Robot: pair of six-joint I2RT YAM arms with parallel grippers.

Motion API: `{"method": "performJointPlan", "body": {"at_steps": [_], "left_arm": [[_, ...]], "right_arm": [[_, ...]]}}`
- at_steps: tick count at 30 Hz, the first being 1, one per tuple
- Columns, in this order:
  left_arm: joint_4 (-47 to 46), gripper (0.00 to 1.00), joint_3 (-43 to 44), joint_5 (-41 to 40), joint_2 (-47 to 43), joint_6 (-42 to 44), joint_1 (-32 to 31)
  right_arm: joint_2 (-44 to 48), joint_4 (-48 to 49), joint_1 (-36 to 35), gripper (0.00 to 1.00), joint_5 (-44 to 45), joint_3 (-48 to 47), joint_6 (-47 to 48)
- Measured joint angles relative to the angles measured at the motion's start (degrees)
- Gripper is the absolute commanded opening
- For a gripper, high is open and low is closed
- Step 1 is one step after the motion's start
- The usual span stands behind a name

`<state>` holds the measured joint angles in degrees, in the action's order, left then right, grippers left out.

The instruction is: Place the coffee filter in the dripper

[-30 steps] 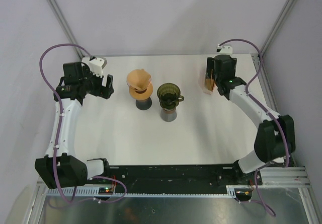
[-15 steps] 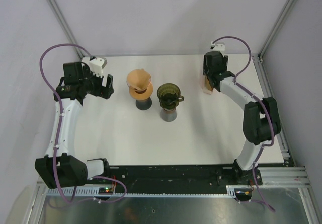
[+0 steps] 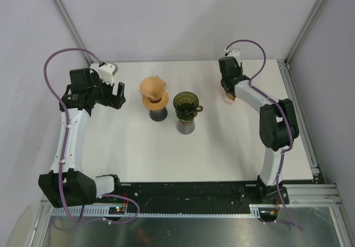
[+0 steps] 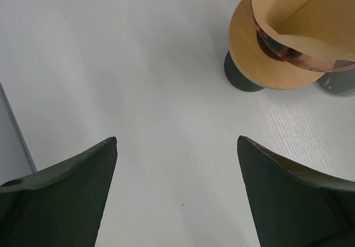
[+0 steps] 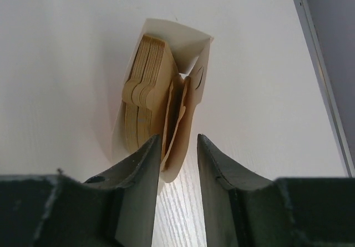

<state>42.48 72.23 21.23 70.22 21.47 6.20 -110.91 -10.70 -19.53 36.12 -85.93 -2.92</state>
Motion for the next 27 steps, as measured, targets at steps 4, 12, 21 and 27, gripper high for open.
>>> {"method": "performJointPlan", "body": {"at_steps": [4, 12, 21, 27], "left_arm": [[0.0, 0.93, 0.0, 0.0, 0.2, 0.0, 0.0], [0.0, 0.93, 0.0, 0.0, 0.3, 0.0, 0.0], [0.0, 0.93, 0.0, 0.0, 0.3, 0.0, 0.0], [0.0, 0.93, 0.0, 0.0, 0.3, 0.0, 0.0]], "right_arm": [[-0.3, -0.2, -0.2, 0.39, 0.2, 0.0, 0.0], [-1.9, -0.7, 0.5, 0.38, -1.1, 0.0, -1.2], [-2.7, -1.7, 1.0, 0.19, -1.8, 0.0, -1.6], [-2.7, -1.7, 1.2, 0.01, -2.1, 0.0, -1.6]]}}
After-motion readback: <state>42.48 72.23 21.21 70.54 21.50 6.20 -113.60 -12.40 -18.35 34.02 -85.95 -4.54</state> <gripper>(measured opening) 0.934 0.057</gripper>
